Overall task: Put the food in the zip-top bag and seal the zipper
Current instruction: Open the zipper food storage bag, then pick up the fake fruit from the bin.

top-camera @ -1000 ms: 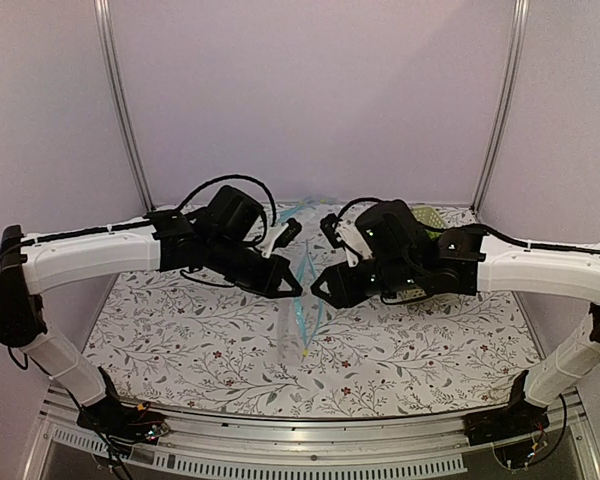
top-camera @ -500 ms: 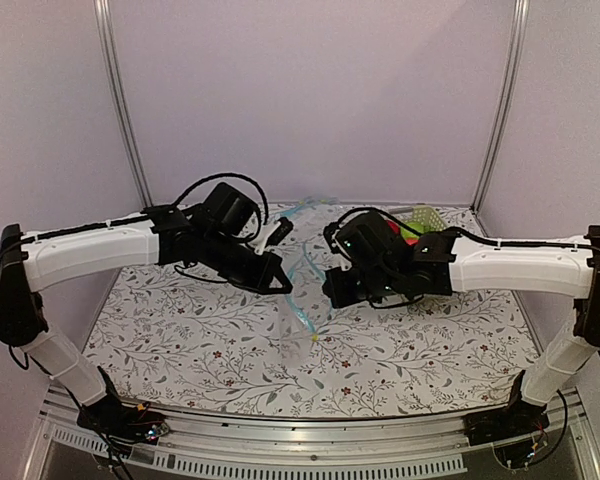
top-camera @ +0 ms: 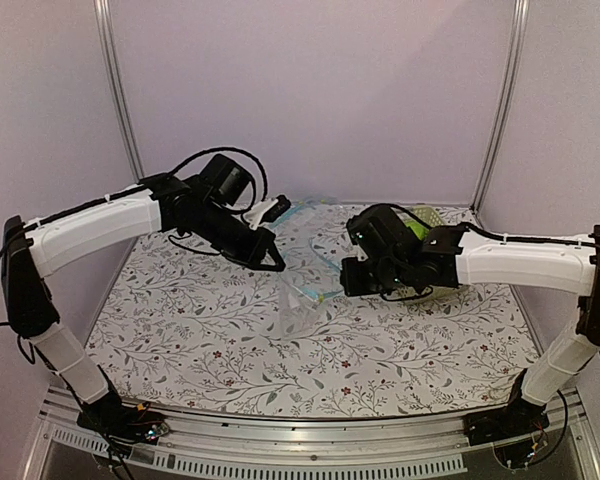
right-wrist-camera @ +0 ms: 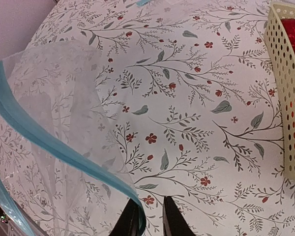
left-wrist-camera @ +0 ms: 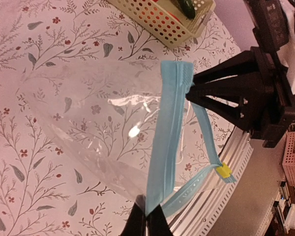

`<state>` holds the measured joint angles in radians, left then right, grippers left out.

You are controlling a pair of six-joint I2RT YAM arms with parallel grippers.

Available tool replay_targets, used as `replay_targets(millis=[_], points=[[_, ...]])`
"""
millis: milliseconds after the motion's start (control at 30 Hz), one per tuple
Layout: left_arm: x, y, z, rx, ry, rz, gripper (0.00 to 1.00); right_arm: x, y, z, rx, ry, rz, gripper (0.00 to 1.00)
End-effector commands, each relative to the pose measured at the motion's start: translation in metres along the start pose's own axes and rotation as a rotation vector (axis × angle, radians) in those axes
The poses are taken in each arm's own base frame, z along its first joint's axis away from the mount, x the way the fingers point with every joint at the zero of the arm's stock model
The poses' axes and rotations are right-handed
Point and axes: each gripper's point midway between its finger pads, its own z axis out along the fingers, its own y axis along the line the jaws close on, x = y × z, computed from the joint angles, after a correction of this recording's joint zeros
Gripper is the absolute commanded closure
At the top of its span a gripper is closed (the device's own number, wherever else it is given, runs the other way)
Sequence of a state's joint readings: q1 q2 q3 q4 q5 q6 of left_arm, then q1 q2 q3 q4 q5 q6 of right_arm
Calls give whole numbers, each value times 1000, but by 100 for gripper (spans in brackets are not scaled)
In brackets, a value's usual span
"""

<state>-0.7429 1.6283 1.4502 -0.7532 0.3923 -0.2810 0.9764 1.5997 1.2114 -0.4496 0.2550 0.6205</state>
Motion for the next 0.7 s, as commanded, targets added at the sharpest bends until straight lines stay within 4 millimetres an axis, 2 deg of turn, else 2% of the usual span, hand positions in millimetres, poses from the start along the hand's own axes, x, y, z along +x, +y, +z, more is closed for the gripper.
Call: replay_targets(millis=[0,133,233,333,433,567,667], points=[[8,3,18,51,94,16,100,-15,10,-22,-87,-30,-31,76],[5,8,33,53,115,35,100,-29,16,-50,-130,-70,-73,47],[4,12,40,48,116,57,100,-37,-3,-73,-67,-108,-87,36],[3,10,43,66,105,81,100,-45,-34,-89,18,-124,-76,29],[3,11,47,75,97,101,100,-49,-73,-93,105,-112,-40,21],[3,11,48,87,92,111,100,-56,-125,-87,204,-72,29,13],[4,10,48,97,86,111,100,-64,-159,-77,258,-52,82,12]])
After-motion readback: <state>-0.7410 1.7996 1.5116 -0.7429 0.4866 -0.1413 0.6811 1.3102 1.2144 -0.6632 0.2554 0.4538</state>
